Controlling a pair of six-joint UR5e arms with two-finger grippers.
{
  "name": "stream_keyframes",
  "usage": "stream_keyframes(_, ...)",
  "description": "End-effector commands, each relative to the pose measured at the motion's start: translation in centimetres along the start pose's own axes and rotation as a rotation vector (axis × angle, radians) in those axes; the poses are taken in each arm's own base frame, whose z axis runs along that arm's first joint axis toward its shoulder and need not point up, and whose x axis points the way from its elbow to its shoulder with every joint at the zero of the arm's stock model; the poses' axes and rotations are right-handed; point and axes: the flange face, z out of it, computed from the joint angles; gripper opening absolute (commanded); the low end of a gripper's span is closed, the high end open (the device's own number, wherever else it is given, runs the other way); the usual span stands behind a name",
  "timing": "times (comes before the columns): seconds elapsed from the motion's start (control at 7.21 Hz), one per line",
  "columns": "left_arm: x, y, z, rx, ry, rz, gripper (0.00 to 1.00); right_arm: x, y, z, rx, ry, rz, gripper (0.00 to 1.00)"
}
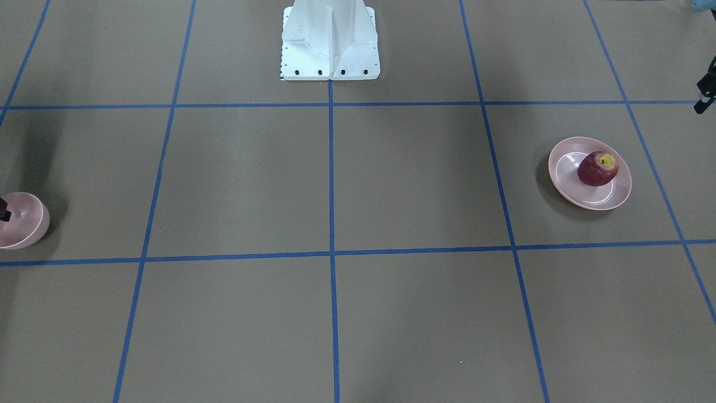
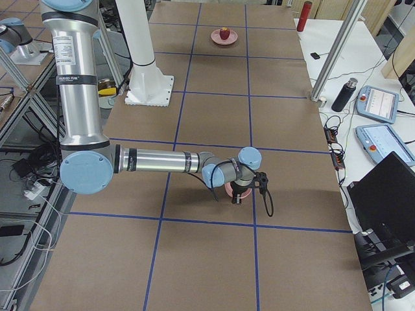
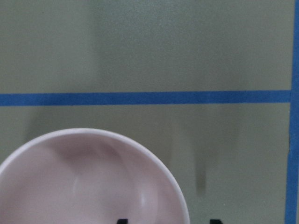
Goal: Move apple from plate to bowl
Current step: 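Lower the right gripper to the pink bowl rim and grasp it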
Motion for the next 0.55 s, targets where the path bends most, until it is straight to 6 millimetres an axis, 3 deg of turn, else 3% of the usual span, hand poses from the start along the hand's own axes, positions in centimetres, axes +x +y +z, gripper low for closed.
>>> stream_keyframes(0.0,0.0,0.0,0.0,0.0,0.0,-0.001,0.98,-0.9,-0.1,-0.9,0.016,-0.013,-0.025,0.0)
stream_keyframes(0.14,0.0,0.0,0.0,0.0,0.0,-0.001,0.98,-3.2,-0.2,-3.2,0.045,-0.037,-0.05,0.0)
stream_keyframes(0.28,0.0,0.0,0.0,0.0,0.0,-0.001,0.98,-4.0,-0.3,-3.9,0.059,-0.044,-0.053,0.0)
stream_keyframes(0.42,0.0,0.0,0.0,0.0,0.0,-0.001,0.98,-6.2,-0.5,-5.4,0.073,-0.081,-0.044,0.0)
